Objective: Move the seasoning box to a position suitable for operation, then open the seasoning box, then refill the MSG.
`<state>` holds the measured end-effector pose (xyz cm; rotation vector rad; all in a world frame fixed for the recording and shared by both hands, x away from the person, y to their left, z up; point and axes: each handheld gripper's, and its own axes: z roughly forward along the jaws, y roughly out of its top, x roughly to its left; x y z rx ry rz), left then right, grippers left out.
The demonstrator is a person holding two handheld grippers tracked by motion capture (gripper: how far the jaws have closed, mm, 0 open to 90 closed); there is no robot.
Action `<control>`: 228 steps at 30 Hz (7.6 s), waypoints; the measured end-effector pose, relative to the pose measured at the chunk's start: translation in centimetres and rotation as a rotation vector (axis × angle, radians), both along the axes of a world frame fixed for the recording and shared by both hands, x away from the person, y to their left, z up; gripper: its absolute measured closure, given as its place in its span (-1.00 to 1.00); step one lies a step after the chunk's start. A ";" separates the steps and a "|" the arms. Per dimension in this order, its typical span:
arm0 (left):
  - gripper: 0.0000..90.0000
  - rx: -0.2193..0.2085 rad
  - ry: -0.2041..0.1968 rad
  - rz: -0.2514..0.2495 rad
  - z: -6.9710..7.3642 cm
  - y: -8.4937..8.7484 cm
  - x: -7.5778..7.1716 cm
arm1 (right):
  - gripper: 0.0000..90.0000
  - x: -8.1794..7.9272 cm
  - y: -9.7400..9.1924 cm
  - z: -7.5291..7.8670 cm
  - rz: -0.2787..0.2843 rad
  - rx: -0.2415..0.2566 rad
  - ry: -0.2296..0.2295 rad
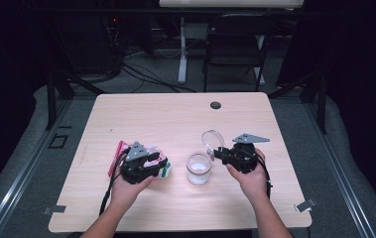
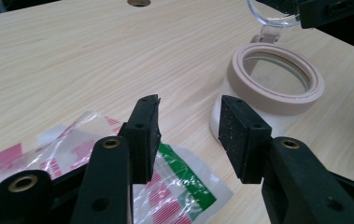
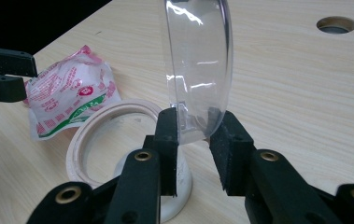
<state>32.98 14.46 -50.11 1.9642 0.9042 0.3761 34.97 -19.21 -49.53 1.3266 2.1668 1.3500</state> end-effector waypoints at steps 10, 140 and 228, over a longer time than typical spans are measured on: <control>0.16 -0.046 -0.017 0.037 1.1 1.5 0.5 | 0.21 -0.2 -0.5 1.0 0.025 -0.096 -0.013; 1.00 0.104 -0.064 0.269 0.8 9.9 2.1 | -0.02 -2.1 -0.6 2.3 0.007 -0.030 -0.139; 1.00 0.056 -0.024 -0.187 0.1 0.3 -1.5 | 0.52 -1.9 9.7 2.2 0.372 -0.120 -0.125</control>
